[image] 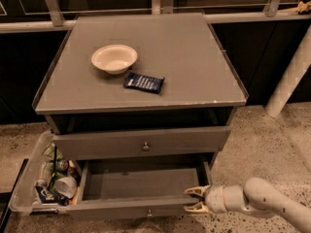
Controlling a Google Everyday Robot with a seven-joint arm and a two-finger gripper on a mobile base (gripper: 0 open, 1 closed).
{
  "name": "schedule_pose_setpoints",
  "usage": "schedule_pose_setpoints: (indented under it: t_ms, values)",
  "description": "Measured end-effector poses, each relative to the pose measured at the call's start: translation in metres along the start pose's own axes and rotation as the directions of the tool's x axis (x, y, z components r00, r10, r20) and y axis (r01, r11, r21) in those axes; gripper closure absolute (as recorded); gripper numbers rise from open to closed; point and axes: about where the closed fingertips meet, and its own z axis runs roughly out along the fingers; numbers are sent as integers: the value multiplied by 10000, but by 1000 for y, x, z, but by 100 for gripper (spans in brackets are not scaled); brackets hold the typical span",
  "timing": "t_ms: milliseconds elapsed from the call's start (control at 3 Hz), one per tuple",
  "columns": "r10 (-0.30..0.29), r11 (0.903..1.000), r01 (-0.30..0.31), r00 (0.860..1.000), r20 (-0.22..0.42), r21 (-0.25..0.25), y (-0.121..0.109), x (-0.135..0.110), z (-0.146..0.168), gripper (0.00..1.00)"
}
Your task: Open middle drawer
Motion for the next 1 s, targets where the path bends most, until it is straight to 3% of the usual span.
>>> schedule_pose_setpoints:
  t_ms: [333, 667, 1000]
  values:
    - [83, 10000, -81, 9997, -244, 49, -7, 0, 2, 58]
    - [7, 9999, 3, 9949, -1012, 105, -16, -7, 7, 35]
    - [-228, 9996, 253, 9836, -1791, 116, -3, -12, 16, 37]
